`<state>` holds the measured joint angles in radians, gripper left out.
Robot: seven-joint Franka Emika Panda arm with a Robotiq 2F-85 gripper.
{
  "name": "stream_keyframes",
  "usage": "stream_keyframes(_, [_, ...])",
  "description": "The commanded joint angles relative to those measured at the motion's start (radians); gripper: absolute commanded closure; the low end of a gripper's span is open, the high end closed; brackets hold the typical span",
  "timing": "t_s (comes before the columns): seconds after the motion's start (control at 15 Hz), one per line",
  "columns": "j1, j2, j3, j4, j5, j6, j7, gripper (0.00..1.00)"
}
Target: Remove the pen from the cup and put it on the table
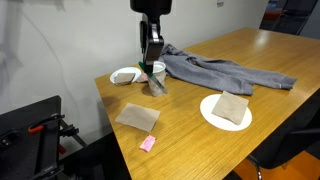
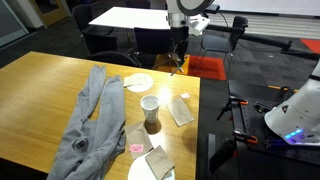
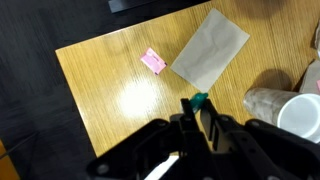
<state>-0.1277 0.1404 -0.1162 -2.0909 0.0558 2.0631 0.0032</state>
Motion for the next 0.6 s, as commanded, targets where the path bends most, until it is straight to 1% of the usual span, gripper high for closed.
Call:
stream_keyframes(0.0, [-0.009,0.06,-0.001,0.046,-0.028,-0.024,-0.095,0.96])
stream_keyframes(0.53, [-0.025,0.139,0.003,0.02,-0.035,0.101,-0.208,0.96])
